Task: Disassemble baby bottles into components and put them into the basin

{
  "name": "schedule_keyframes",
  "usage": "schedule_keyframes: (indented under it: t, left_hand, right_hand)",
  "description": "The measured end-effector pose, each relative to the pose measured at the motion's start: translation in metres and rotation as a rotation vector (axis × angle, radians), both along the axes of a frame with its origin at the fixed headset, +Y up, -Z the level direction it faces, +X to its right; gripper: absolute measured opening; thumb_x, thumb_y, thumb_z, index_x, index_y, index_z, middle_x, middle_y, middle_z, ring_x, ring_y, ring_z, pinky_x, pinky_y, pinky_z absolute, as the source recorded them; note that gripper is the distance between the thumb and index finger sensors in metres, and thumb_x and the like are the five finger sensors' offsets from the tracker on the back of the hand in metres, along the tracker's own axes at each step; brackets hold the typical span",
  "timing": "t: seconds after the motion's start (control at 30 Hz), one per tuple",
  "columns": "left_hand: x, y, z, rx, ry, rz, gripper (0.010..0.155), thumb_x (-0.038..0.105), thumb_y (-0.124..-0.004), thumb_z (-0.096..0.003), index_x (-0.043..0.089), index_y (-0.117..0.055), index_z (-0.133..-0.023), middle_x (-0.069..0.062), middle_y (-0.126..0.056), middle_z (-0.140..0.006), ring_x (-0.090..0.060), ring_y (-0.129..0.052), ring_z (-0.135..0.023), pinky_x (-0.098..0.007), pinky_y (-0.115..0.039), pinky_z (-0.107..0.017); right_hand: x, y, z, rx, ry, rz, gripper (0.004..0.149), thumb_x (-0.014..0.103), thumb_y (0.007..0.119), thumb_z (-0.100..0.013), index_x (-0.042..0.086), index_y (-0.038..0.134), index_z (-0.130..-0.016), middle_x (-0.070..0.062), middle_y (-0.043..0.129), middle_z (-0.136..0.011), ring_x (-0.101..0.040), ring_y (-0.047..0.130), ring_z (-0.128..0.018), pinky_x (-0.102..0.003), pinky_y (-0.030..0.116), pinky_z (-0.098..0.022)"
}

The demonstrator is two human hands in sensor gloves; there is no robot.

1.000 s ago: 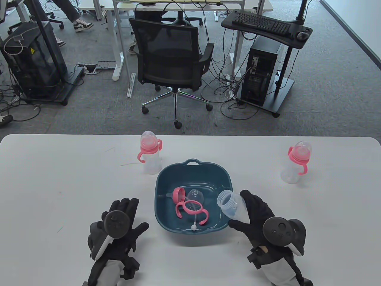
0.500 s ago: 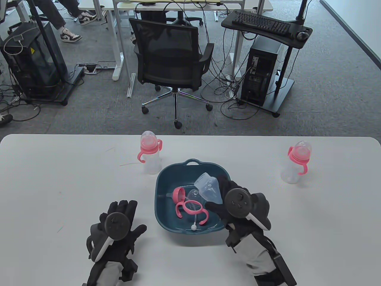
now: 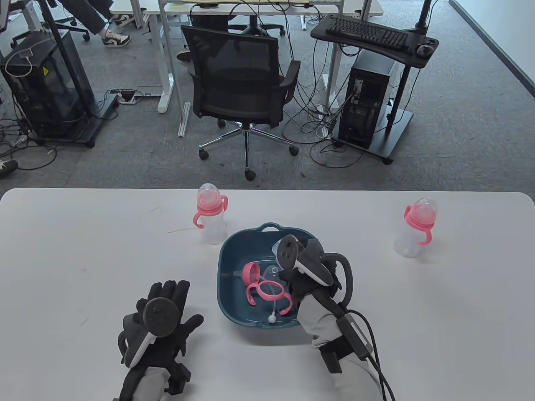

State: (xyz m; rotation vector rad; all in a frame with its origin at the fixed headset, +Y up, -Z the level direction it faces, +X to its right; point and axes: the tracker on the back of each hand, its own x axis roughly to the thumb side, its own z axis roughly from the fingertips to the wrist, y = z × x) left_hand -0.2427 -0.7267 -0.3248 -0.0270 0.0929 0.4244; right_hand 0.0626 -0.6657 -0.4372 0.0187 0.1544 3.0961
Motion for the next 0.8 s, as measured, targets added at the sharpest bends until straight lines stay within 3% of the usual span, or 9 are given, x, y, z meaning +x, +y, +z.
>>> schedule_keyframes:
  t: [0.5, 0.8]
  left_hand:
    - [-0.002, 0.001, -0.001, -0.007, 0.0, 0.009, 0.083, 0.055, -0.085, -0.0413, 0.046, -0.035, -0.108, 0.008, -0.029, -0.118, -0.027, -0.02, -0.118, -0.056, -0.014, -0.08]
    - [-0.004, 0.001, 0.0, -0.003, 0.005, 0.014, 0.083, 0.054, -0.085, -0.0413, 0.046, -0.035, -0.108, 0.008, -0.029, -0.118, -0.027, -0.02, -0.118, -0.056, -0.014, -0.08]
  right_hand:
    - [-0.013, -0.018, -0.019, -0.095, -0.064, 0.018, 0.091, 0.05, 0.085, -0.049, 0.001, 0.041, -0.112, -0.03, 0.077, -0.096, -0.049, 0.088, -0.072, -0.065, 0.066, -0.056]
    - [-0.013, -0.014, -0.022, -0.097, -0.055, -0.021, 0.084, 0.046, 0.083, -0.051, 0.004, 0.043, -0.112, -0.029, 0.073, -0.1, -0.05, 0.084, -0.077, -0.067, 0.062, -0.059]
